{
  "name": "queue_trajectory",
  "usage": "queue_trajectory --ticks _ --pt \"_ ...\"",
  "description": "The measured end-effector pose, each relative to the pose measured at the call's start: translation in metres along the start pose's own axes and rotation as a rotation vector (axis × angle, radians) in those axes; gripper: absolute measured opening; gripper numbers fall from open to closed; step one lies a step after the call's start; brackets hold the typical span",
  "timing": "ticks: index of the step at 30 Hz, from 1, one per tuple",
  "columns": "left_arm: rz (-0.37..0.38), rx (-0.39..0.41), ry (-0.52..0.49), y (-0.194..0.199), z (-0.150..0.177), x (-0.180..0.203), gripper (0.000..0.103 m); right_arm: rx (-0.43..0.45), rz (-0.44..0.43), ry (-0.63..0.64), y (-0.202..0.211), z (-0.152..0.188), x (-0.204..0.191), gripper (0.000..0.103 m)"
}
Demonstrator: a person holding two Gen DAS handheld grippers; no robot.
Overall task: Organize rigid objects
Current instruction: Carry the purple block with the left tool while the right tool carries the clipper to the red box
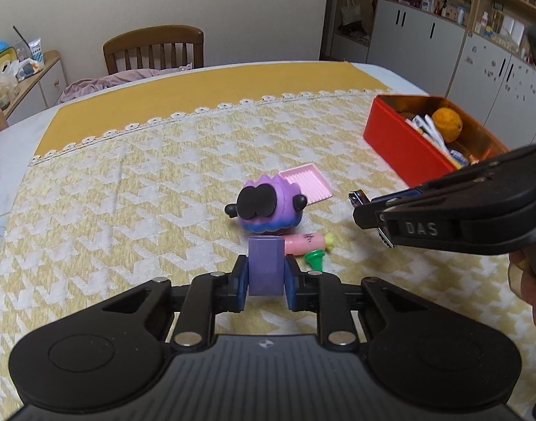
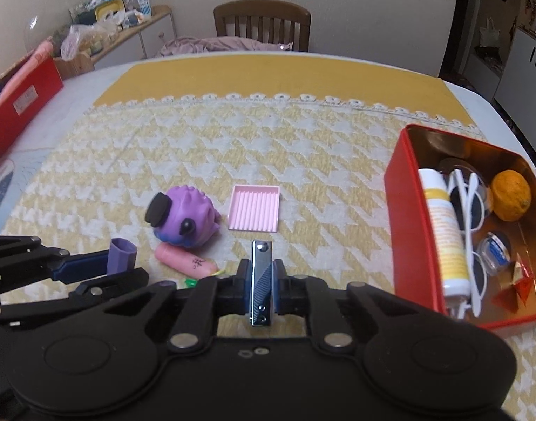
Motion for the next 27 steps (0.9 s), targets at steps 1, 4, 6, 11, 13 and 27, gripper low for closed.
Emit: queue_trajectory --ticks 1,4,6,11,13,27 --pt "0.006 0.001 0.005 0.003 -0.001 0.000 0.020 0.005 -0.007 -0.008 0.005 0.000 0.000 0.011" --pt "0.021 0.006 0.016 0.013 -0.006 -0.001 0.020 0.026 -0.018 -0.016 0.021 0.001 0.001 0.011" --pt "0.029 0.007 0.022 0.019 -0.010 0.000 0.020 0.035 -0.026 -0.019 0.032 0.001 0.003 0.011" --pt "0.048 0.023 0.031 0.033 -0.023 0.007 0.020 0.059 -0.030 -0.014 0.058 0.002 0.007 0.011" --pt "0.062 0.037 0.030 0.040 -0.028 0.011 0.020 0.069 -0.032 -0.017 0.068 0.001 0.008 0.011" --pt "0.124 0.080 0.001 0.066 -0.056 0.062 0.020 0.166 -0.032 -0.079 0.129 0.007 0.060 0.011"
Point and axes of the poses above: each gripper's, at about its wrist camera, not at the fingertips, and y roughly against the way its jaws point, x to its right, z to its underside, the point moved 1 cm from there along -y, roughly the way its jaws point, and after that the axes turned 9 degrees about -z, right-handed, at the moved point
